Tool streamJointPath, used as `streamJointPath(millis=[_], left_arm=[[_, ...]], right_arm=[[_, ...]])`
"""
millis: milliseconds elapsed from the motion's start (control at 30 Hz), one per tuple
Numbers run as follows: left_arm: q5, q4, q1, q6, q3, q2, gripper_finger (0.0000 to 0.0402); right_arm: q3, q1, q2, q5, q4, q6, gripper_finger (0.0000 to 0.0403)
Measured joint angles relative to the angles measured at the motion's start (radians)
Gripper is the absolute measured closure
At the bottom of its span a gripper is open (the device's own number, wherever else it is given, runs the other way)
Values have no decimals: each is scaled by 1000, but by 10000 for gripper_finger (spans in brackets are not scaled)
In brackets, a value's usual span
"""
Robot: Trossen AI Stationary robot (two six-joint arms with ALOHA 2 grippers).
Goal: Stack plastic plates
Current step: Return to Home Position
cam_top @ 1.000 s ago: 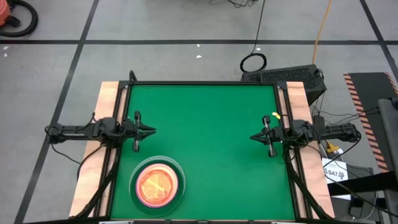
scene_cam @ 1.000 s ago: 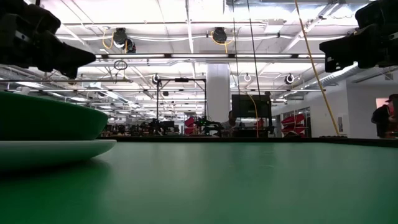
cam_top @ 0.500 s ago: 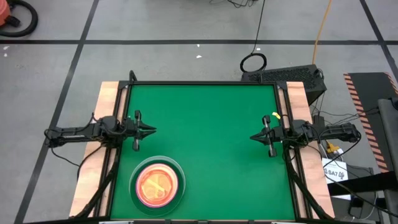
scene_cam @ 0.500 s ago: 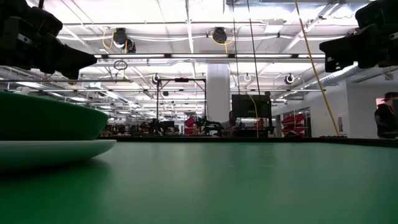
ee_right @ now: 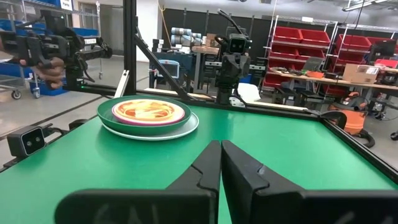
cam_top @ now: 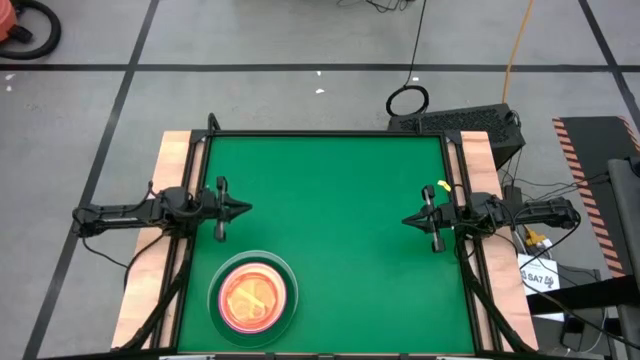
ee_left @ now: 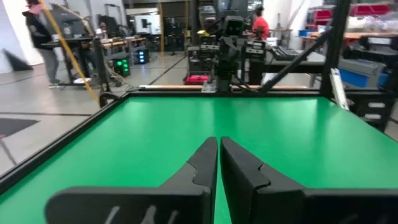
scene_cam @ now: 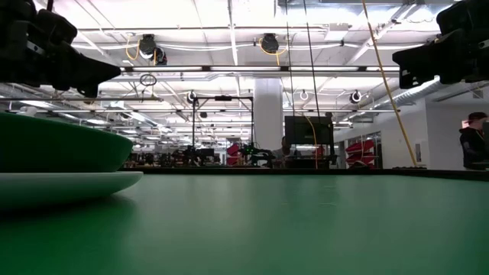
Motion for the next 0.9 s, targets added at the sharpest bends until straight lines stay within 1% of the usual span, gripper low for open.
streamJointPath(millis=[100,900], left_arm=[[-16,-1,0,-14,0,0,378],[-23,-1,0,-13,1,0,378]], right_arm=[[0,0,0,0,0,0,394],[0,0,0,0,0,0,394]])
